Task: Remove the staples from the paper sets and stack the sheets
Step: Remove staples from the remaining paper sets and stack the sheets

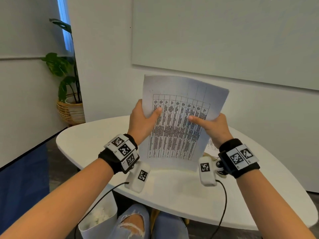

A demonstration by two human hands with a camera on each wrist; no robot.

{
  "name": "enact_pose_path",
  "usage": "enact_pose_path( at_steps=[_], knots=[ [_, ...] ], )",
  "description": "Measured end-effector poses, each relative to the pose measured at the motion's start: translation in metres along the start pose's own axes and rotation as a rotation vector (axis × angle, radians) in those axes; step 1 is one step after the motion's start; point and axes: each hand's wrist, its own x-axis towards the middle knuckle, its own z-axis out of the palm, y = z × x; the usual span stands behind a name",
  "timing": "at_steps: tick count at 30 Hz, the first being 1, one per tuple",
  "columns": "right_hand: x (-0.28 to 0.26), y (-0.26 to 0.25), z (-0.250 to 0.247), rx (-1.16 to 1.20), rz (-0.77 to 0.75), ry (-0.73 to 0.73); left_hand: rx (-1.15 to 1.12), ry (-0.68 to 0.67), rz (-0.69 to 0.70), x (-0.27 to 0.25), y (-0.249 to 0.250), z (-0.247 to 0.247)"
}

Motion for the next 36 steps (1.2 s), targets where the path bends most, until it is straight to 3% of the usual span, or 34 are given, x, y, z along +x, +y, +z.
enact_pose_path(
  at_steps=[6, 13, 19, 24, 36],
  knots=[
    [-0.013, 0.035, 0.007, -0.128, 0.117, 0.016, 0.055, -0.040, -0.060, -0.019, -0.027, 0.005],
    [-0.001, 0.028, 0.004, -0.117, 0.009, 0.090, 0.019, -0.021, 0.012, -0.010, -0.017, 0.010],
    [-0.014, 0.078, 0.013, -0.253, 0.226, 0.100, 0.094, -0.091, -0.175, -0.027, -0.062, 0.013],
    [-0.018, 0.089, 0.017, -0.280, 0.337, 0.085, 0.141, -0.045, -0.258, -0.032, -0.077, 0.015],
    [-0.008, 0.085, 0.028, -0.308, 0.322, 0.051, 0.287, -0.080, -0.267, -0.026, -0.078, 0.009]
  ],
)
